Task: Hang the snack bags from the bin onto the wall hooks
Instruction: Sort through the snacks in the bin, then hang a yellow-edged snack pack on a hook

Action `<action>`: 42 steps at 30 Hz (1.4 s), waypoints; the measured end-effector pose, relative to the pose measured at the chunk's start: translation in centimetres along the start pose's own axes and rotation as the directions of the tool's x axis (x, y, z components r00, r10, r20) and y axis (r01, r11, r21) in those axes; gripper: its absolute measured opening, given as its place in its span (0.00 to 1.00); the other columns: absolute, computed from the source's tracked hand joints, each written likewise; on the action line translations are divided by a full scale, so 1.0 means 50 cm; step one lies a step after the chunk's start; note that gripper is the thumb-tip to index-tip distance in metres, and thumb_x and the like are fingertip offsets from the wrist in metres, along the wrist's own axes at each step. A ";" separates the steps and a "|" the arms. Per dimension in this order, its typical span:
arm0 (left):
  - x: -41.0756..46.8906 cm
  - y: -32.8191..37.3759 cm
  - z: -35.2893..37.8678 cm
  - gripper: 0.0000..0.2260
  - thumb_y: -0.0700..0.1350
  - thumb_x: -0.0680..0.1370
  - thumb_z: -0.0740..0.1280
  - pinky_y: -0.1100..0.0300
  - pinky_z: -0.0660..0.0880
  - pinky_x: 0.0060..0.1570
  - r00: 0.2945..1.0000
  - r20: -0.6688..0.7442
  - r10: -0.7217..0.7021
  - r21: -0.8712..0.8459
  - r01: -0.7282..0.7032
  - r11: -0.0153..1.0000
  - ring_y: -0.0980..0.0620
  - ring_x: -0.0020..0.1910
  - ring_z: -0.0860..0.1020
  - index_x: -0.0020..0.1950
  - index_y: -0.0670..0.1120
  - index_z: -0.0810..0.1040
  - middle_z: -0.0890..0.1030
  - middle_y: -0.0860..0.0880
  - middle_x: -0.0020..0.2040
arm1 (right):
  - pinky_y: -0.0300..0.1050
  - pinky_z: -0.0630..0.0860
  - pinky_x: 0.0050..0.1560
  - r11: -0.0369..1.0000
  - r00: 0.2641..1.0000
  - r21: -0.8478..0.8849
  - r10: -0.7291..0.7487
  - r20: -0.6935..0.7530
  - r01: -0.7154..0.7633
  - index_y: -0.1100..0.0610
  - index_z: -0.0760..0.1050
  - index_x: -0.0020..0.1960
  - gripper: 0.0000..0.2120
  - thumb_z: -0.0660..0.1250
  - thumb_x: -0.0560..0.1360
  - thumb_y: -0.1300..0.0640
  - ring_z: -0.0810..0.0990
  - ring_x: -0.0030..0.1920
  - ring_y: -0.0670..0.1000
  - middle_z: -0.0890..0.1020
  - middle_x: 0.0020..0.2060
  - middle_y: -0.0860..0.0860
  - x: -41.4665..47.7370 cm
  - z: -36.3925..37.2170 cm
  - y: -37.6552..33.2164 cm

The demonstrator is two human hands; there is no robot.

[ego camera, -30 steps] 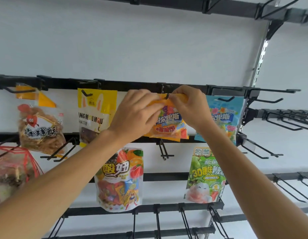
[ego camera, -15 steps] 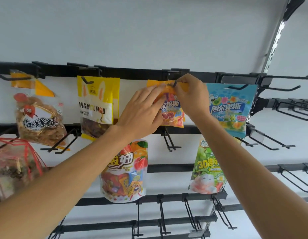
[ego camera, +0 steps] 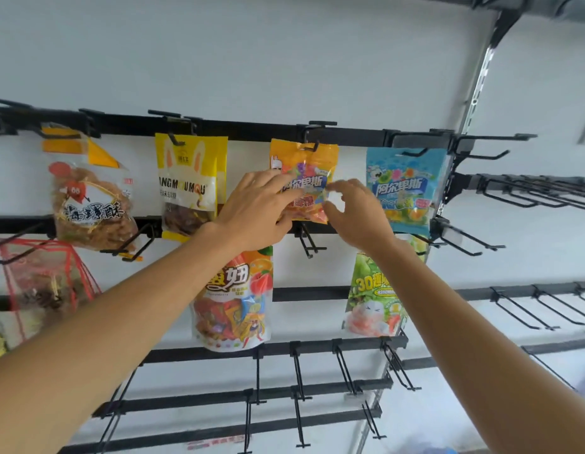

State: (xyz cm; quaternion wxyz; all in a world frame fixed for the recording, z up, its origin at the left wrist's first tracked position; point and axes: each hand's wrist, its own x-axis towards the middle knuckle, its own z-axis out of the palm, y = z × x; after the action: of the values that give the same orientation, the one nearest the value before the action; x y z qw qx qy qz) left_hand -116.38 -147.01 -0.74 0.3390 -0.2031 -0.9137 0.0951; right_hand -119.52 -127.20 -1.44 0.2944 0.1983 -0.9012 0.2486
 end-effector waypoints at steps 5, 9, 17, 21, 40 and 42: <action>-0.020 0.049 -0.082 0.23 0.55 0.81 0.59 0.47 0.55 0.72 0.961 0.221 -0.167 -0.020 0.176 0.984 0.46 0.74 0.61 0.76 0.55 0.65 0.64 0.50 0.76 | 0.50 0.72 0.58 0.996 0.965 -0.081 -0.010 0.264 0.033 0.53 0.72 0.68 0.20 0.60 0.80 0.46 0.74 0.63 0.57 0.77 0.64 0.54 -0.043 -0.059 -0.026; -0.072 0.089 -0.143 0.22 0.56 0.80 0.59 0.44 0.59 0.69 0.857 0.406 -0.317 -0.015 0.353 0.936 0.43 0.72 0.64 0.75 0.57 0.65 0.68 0.48 0.74 | 0.50 0.73 0.59 0.991 0.916 -0.061 -0.084 0.392 0.117 0.54 0.69 0.70 0.22 0.63 0.79 0.49 0.74 0.63 0.58 0.77 0.63 0.55 -0.098 -0.100 -0.059; -0.246 0.134 -0.251 0.21 0.57 0.80 0.61 0.45 0.66 0.68 0.706 0.585 -0.398 -0.022 0.505 0.863 0.45 0.71 0.67 0.73 0.57 0.68 0.68 0.50 0.74 | 0.56 0.70 0.66 0.974 0.802 0.011 -0.193 0.566 0.226 0.53 0.66 0.72 0.24 0.63 0.79 0.48 0.71 0.67 0.59 0.73 0.68 0.55 -0.238 -0.110 -0.155; -0.342 0.132 -0.290 0.23 0.55 0.80 0.61 0.47 0.62 0.72 0.622 0.619 -0.480 0.032 0.590 0.807 0.44 0.75 0.62 0.75 0.56 0.65 0.63 0.48 0.77 | 0.53 0.71 0.61 0.966 0.748 0.070 -0.239 0.619 0.251 0.54 0.68 0.71 0.23 0.63 0.79 0.46 0.73 0.64 0.59 0.74 0.66 0.55 -0.290 -0.072 -0.226; -0.925 -0.015 -0.351 0.17 0.50 0.81 0.63 0.57 0.72 0.58 0.288 0.706 -0.647 0.015 0.907 0.421 0.50 0.62 0.75 0.70 0.50 0.74 0.76 0.50 0.65 | 0.49 0.67 0.64 0.834 0.366 0.394 -0.531 0.764 0.387 0.55 0.66 0.72 0.23 0.60 0.81 0.46 0.70 0.68 0.58 0.70 0.70 0.56 -0.547 0.249 -0.677; -0.976 -0.038 -0.335 0.16 0.48 0.82 0.62 0.56 0.72 0.59 0.249 0.722 -0.645 0.036 0.918 0.395 0.49 0.59 0.75 0.68 0.45 0.75 0.77 0.47 0.59 | 0.48 0.67 0.64 0.828 0.314 0.400 -0.529 0.788 0.393 0.55 0.65 0.73 0.23 0.59 0.81 0.48 0.69 0.69 0.58 0.70 0.70 0.56 -0.574 0.293 -0.705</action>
State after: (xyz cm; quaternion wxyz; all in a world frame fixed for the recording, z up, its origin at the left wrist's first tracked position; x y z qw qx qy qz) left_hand -72.38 -169.38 -15.90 -0.0417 0.2758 -0.9354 -0.2171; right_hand -86.61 -157.55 -18.11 -0.1652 0.5643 -0.8053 0.0754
